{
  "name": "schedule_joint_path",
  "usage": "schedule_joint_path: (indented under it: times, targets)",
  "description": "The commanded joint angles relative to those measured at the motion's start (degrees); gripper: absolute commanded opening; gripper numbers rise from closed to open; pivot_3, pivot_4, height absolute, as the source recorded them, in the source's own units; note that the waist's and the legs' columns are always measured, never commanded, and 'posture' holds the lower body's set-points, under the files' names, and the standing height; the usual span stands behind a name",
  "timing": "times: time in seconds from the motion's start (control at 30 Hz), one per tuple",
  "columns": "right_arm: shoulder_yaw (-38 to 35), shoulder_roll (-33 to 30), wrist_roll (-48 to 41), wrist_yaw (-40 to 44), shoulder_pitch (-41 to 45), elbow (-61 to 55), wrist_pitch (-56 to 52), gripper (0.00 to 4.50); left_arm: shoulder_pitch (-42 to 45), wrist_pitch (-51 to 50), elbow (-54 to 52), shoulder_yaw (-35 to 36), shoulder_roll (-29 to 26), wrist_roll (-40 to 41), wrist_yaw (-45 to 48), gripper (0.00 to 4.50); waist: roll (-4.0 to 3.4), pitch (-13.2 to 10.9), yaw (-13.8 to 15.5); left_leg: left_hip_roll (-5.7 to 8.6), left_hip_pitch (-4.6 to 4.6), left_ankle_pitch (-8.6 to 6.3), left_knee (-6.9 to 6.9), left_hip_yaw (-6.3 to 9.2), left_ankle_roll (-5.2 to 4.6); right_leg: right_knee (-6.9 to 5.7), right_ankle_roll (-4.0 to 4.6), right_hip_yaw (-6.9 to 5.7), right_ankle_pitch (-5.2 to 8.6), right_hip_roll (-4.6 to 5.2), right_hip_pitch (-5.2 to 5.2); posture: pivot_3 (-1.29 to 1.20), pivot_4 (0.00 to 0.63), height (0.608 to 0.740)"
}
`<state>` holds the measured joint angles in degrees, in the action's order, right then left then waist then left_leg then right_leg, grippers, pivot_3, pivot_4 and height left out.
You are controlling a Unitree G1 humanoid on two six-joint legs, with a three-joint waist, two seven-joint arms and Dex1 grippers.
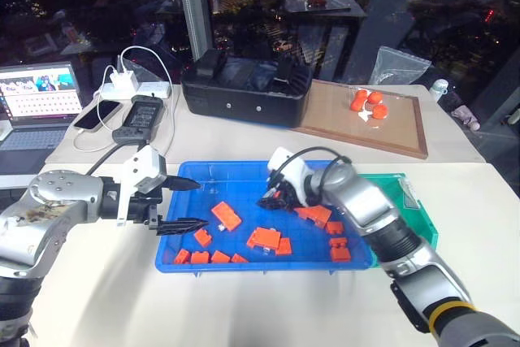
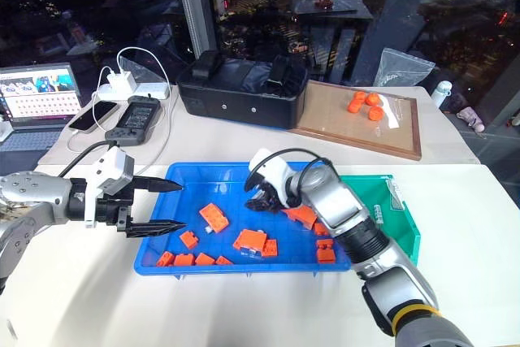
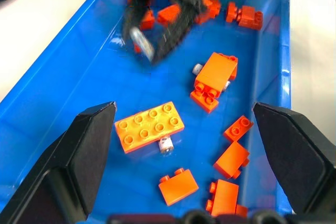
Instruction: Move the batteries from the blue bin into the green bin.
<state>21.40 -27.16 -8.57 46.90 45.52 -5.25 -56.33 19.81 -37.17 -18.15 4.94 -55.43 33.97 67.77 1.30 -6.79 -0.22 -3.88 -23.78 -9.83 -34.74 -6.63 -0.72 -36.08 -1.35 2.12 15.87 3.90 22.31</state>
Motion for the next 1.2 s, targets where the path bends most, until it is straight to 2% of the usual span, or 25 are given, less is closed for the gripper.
schedule_joint_path:
  times: [0.03,0.1,0.27,0.43,0.73,0.8,0.83,0.9,0.93,1.1,1.2]
  targets:
    - [-7.72,-8.10,-3.11,3.59,1.83,-5.16,-2.42,2.48,5.57,1.26,1.99,-1.32,2.91,1.07,0.32,4.50,0.01,0.00,0.36,0.00,-0.01,0.00,-0.02,0.00,0.00,0.01,0.00,-0.02,0.00,0.00,-0.01,0.00,0.150,0.735]
    - [-10.80,-13.45,-3.78,5.17,1.67,-5.16,-1.71,2.48,7.70,1.16,3.05,-2.14,4.22,1.14,0.79,4.50,0.01,0.00,0.51,0.02,-0.03,0.00,-0.04,-0.02,0.00,0.05,-0.01,0.00,0.00,0.02,0.00,0.00,0.150,0.735]
    - [-13.36,-33.16,-0.20,12.12,-4.03,-0.65,8.44,2.48,11.74,2.40,6.11,-5.32,7.15,-0.51,2.14,4.50,-0.03,-0.02,1.00,0.08,-0.04,0.00,0.03,-0.03,-0.01,0.15,-0.02,-0.01,0.02,0.05,-0.02,0.00,0.150,0.735]
    - [-12.90,-41.66,2.47,16.19,-12.15,0.39,19.10,2.48,13.43,3.31,7.99,-6.91,8.30,-1.66,3.34,4.50,-0.04,-0.02,-0.09,0.00,0.01,-0.04,0.05,-0.02,-0.02,0.19,-0.02,0.18,0.03,-0.11,-0.03,0.00,0.150,0.735]
    - [-14.77,-43.16,0.91,19.41,-22.58,-6.55,21.30,2.48,12.62,2.83,7.32,-7.17,8.39,-2.13,3.39,4.50,-0.13,-0.03,-0.50,-0.07,0.11,-0.03,-0.06,0.12,0.00,0.02,-0.20,0.32,0.13,-0.31,-0.06,0.00,0.150,0.735]
    - [-15.14,-43.18,0.84,19.83,-23.07,-6.01,22.14,3.49,12.50,1.04,5.47,-6.79,8.64,0.25,3.98,4.50,-0.12,-0.03,-0.46,-0.07,0.11,-0.03,-0.09,0.11,0.00,0.03,-0.21,0.31,0.12,-0.30,-0.07,0.00,0.150,0.735]
    - [-15.42,-43.15,0.64,20.10,-22.88,-5.79,22.32,3.62,12.65,0.27,4.84,-6.51,8.95,1.22,3.90,4.50,-0.12,-0.03,-0.34,-0.07,0.10,-0.03,-0.11,0.11,0.00,0.03,-0.20,0.31,0.12,-0.30,-0.07,0.00,0.150,0.735]
    - [-16.19,-42.73,-0.10,20.69,-20.91,-5.19,22.46,4.30,13.32,-0.47,4.58,-5.89,9.52,2.14,3.11,4.50,-0.13,-0.04,-0.13,-0.06,0.07,-0.02,-0.12,0.11,0.00,0.04,-0.14,0.31,0.09,-0.28,-0.07,0.00,0.150,0.735]
    - [-16.50,-42.54,-0.41,20.98,-19.83,-4.88,22.62,4.41,13.59,-0.65,4.59,-5.66,9.66,2.36,2.78,4.50,-0.14,-0.04,-0.12,-0.07,0.08,-0.02,-0.12,0.11,0.00,0.04,-0.09,0.31,0.06,-0.28,-0.07,0.00,0.150,0.735]
    - [-16.83,-39.35,-4.84,23.67,-9.12,-4.88,20.20,4.41,12.34,-1.11,3.71,-6.29,8.43,2.35,3.59,4.50,-0.18,-0.04,-0.62,-0.08,0.12,-0.02,-0.10,0.13,0.00,0.03,-0.03,0.35,0.02,-0.33,-0.05,0.00,0.150,0.735]
    - [-12.90,-34.06,-7.66,25.16,-2.79,-9.09,17.41,4.41,11.16,-1.59,2.94,-6.16,7.43,2.70,4.14,4.50,-0.18,-0.04,-0.71,-0.12,0.15,-0.02,-0.05,0.17,0.00,0.03,-0.01,0.38,0.03,-0.42,-0.05,0.00,0.150,0.735]
